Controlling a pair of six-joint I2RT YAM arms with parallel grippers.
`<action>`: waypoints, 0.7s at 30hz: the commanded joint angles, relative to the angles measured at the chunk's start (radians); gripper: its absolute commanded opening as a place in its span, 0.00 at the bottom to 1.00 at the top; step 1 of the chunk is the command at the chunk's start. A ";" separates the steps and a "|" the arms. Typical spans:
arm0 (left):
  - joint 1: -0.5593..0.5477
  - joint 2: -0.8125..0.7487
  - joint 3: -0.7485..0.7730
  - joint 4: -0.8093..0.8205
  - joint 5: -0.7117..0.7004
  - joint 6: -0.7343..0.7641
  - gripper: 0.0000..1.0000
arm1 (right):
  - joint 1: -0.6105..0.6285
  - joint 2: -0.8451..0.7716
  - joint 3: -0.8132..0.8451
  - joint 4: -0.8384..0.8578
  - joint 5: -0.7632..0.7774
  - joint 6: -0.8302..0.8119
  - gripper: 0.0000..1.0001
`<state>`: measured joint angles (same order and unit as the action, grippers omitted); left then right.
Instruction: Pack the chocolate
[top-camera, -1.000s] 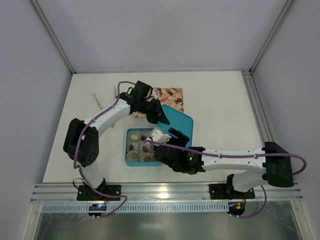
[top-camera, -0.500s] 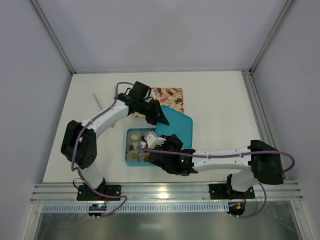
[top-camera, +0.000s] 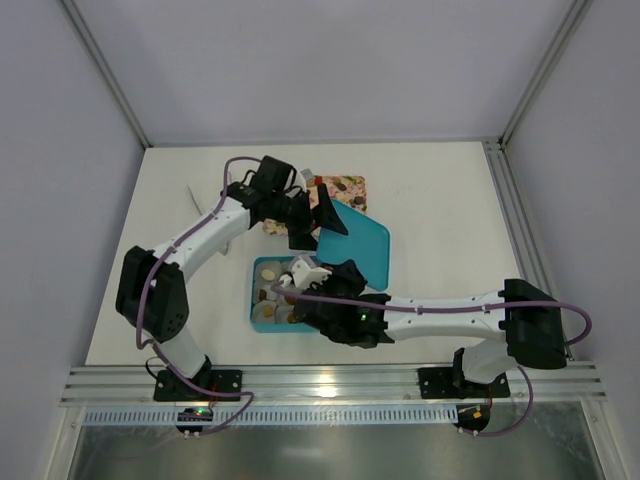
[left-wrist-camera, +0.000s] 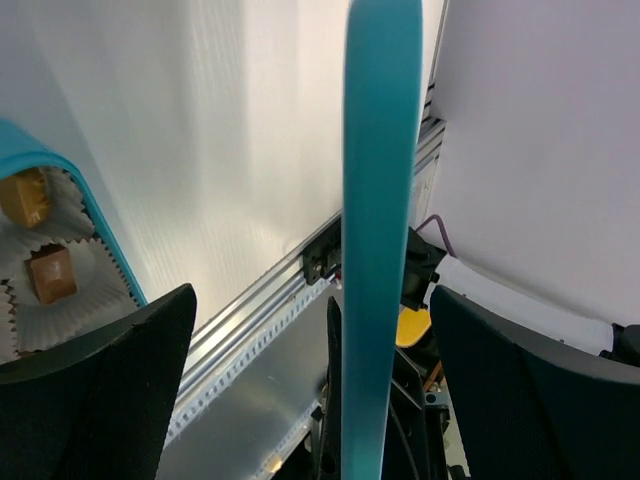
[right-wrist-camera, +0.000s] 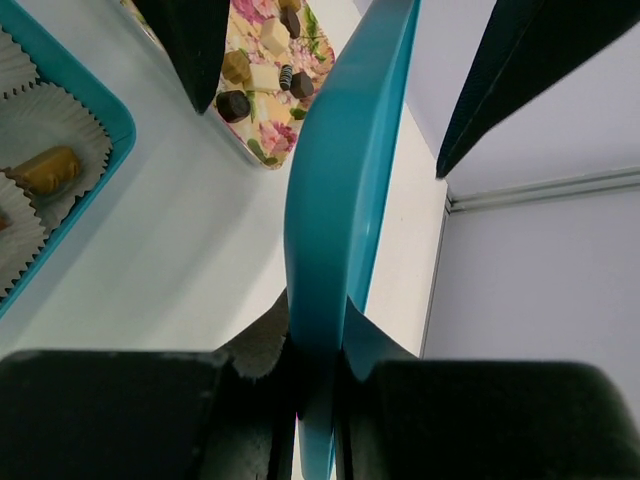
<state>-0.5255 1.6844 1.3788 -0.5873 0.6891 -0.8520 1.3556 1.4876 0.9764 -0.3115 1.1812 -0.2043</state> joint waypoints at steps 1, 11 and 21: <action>0.045 -0.042 0.080 0.006 -0.025 0.030 0.97 | 0.004 -0.044 0.054 -0.038 0.074 0.028 0.04; 0.202 -0.035 0.273 -0.075 -0.088 0.102 0.98 | 0.002 -0.121 0.067 -0.178 -0.049 0.166 0.04; 0.318 -0.219 0.379 -0.261 -0.364 0.234 0.97 | -0.202 -0.319 0.243 -0.250 -0.738 0.333 0.04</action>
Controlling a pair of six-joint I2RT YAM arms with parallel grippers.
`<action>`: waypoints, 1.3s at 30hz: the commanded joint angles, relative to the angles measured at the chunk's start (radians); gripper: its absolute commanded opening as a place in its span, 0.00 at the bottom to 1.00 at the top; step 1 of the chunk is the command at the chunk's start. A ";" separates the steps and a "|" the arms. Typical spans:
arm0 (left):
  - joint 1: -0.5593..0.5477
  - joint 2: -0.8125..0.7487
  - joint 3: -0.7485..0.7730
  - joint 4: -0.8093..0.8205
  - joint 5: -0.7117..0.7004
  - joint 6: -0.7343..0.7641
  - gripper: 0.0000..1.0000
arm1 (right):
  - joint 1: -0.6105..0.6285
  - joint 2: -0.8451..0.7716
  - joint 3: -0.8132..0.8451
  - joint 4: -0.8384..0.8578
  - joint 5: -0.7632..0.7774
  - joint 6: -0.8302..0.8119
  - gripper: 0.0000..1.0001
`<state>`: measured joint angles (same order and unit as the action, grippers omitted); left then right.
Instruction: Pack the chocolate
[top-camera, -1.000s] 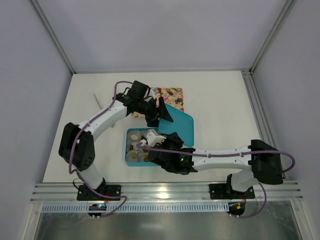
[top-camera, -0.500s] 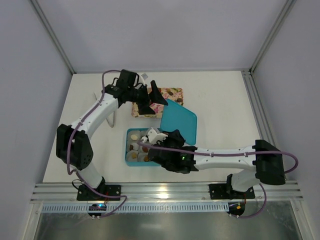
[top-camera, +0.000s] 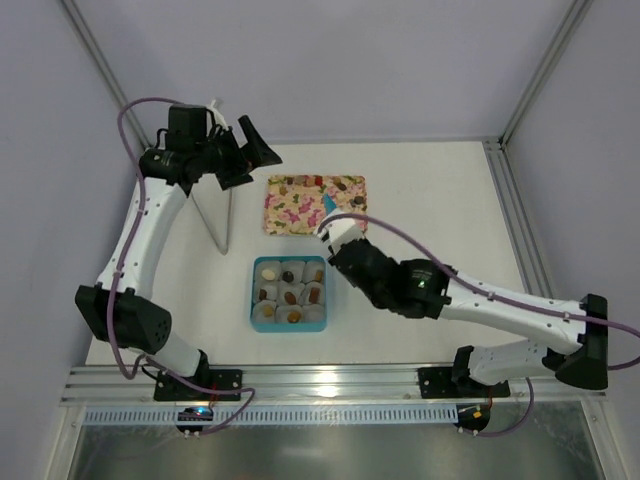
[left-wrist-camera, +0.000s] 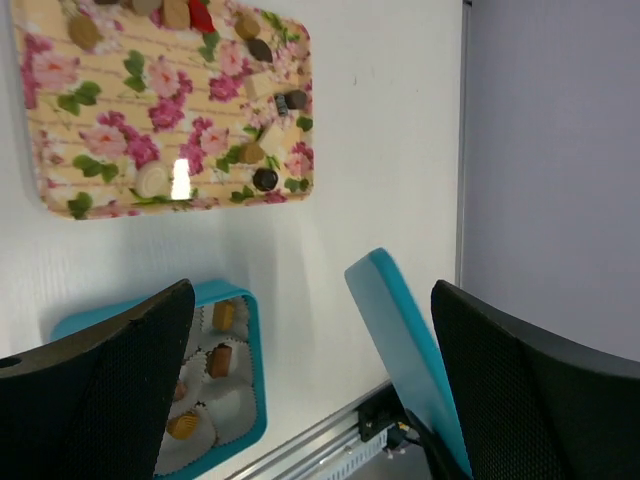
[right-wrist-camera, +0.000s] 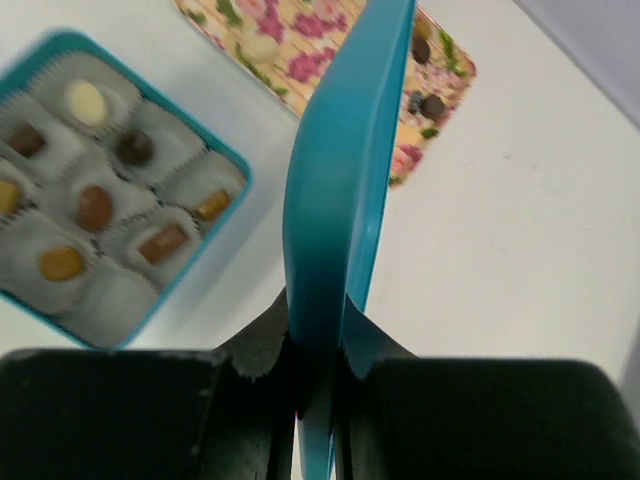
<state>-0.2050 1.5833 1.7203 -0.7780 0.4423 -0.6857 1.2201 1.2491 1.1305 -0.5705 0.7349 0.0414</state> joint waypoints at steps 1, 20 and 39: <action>-0.002 -0.141 0.029 -0.081 -0.138 0.071 0.97 | -0.130 -0.089 0.100 0.023 -0.363 0.125 0.04; -0.004 -0.508 -0.483 -0.073 -0.292 0.080 0.96 | -0.541 0.120 -0.319 1.115 -1.471 0.989 0.04; -0.079 -0.494 -0.758 0.052 -0.343 0.038 0.96 | -0.553 0.426 -0.457 1.618 -1.534 1.278 0.04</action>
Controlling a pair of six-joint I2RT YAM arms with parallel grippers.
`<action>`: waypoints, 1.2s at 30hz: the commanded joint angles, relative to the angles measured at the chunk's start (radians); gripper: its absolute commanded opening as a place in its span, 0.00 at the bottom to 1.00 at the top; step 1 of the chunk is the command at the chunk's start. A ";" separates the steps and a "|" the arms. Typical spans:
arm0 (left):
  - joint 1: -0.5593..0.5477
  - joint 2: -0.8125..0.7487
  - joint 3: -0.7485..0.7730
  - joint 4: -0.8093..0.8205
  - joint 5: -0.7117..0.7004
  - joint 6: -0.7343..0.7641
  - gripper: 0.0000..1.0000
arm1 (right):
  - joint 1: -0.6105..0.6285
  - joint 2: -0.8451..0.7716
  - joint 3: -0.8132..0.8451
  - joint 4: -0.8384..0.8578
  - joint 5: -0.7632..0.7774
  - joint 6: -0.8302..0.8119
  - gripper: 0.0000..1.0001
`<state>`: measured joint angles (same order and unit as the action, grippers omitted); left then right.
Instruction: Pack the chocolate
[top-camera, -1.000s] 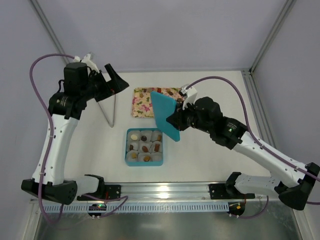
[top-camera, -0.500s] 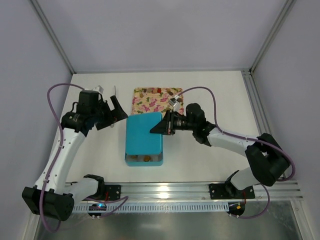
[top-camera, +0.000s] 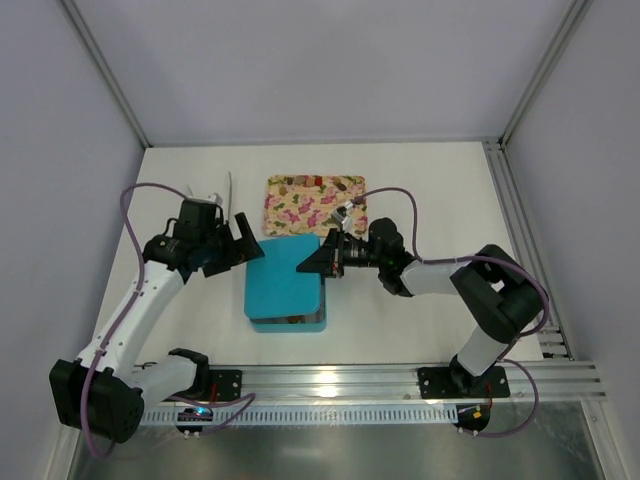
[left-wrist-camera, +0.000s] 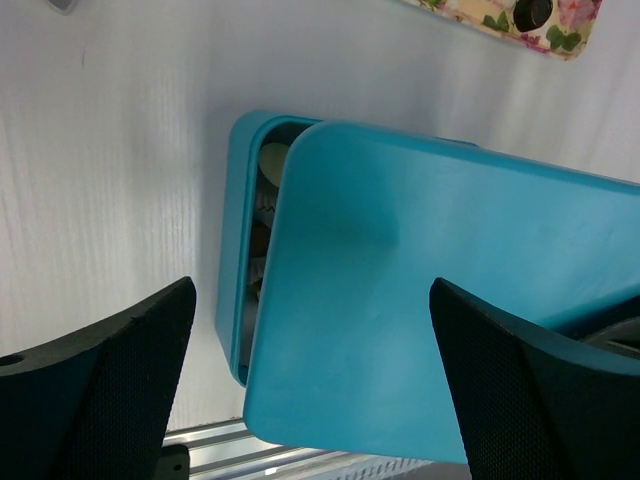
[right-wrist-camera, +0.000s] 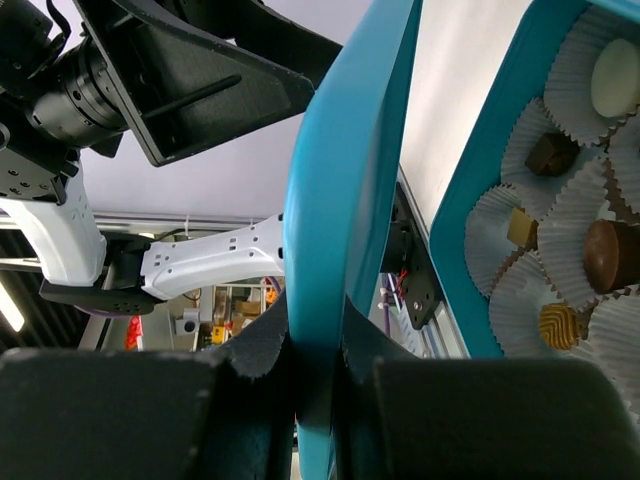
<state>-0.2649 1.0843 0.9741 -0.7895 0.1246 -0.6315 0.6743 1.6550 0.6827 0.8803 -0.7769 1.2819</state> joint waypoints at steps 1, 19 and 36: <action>-0.025 0.009 -0.021 0.073 -0.023 -0.017 0.96 | -0.008 0.029 -0.012 0.181 -0.025 0.043 0.04; -0.079 0.039 -0.110 0.173 0.029 -0.034 0.97 | -0.024 0.170 -0.054 0.338 -0.038 0.099 0.04; -0.112 0.052 -0.143 0.211 0.056 -0.042 0.98 | -0.025 0.259 -0.058 0.441 -0.042 0.143 0.04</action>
<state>-0.3698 1.1366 0.8330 -0.6231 0.1688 -0.6727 0.6521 1.9079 0.6224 1.2156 -0.8127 1.4220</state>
